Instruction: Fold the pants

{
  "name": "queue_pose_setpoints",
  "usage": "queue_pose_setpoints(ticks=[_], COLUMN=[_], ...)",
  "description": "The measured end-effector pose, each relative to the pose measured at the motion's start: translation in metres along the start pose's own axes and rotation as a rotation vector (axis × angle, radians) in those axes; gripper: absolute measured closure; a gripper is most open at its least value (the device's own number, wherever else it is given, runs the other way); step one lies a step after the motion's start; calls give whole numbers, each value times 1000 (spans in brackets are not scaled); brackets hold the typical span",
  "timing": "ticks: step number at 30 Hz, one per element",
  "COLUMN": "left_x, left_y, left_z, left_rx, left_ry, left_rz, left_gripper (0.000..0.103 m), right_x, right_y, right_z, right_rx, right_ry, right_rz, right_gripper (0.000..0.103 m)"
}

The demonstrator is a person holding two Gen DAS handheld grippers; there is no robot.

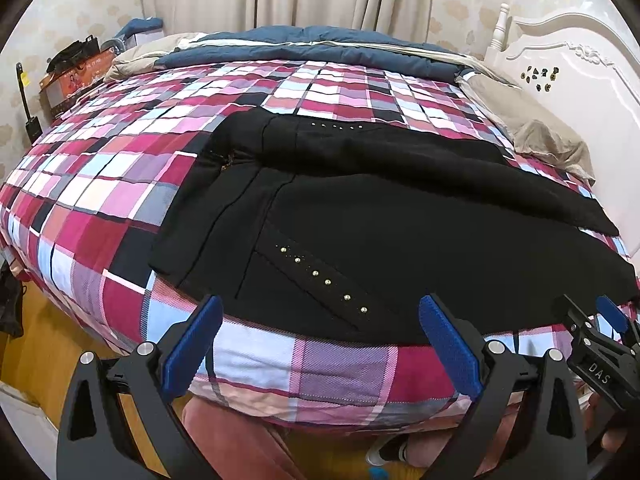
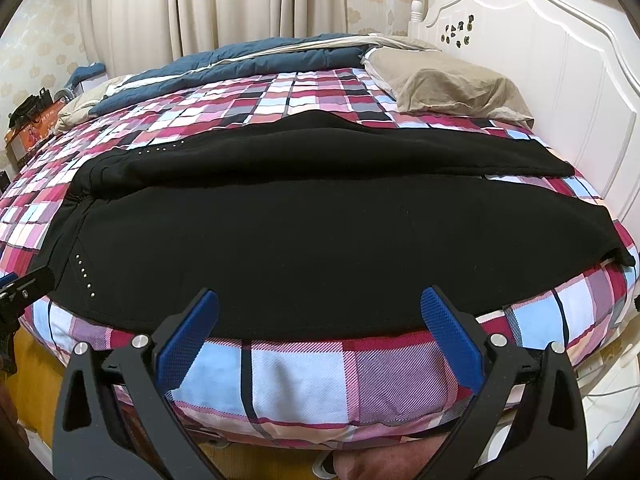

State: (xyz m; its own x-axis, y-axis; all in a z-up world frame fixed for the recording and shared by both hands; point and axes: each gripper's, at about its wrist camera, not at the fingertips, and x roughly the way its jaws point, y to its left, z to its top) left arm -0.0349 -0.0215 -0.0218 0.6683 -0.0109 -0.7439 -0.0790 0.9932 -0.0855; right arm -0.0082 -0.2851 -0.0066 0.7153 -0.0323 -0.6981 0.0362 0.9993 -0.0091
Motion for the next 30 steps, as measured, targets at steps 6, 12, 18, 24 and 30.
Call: queue_pose_setpoints(ticks=[6, 12, 18, 24, 30], left_x=[1, 3, 6, 8, 14], left_y=[0, 0, -2, -3, -2], left_z=[0, 1, 1, 3, 11], left_rx=[-1, 0, 1, 2, 38], left_ry=[2, 8, 16, 19, 48], left_rz=[1, 0, 0, -4, -48], left_gripper=[5, 5, 5, 5, 5], right_x=[0, 2, 6, 11, 16], right_y=[1, 1, 0, 0, 4], right_z=[-1, -1, -2, 1, 3], right_rx=[-1, 1, 2, -1, -18], right_ry=[1, 7, 14, 26, 41], right_rz=[0, 1, 1, 6, 12], right_gripper=[2, 2, 2, 2, 2])
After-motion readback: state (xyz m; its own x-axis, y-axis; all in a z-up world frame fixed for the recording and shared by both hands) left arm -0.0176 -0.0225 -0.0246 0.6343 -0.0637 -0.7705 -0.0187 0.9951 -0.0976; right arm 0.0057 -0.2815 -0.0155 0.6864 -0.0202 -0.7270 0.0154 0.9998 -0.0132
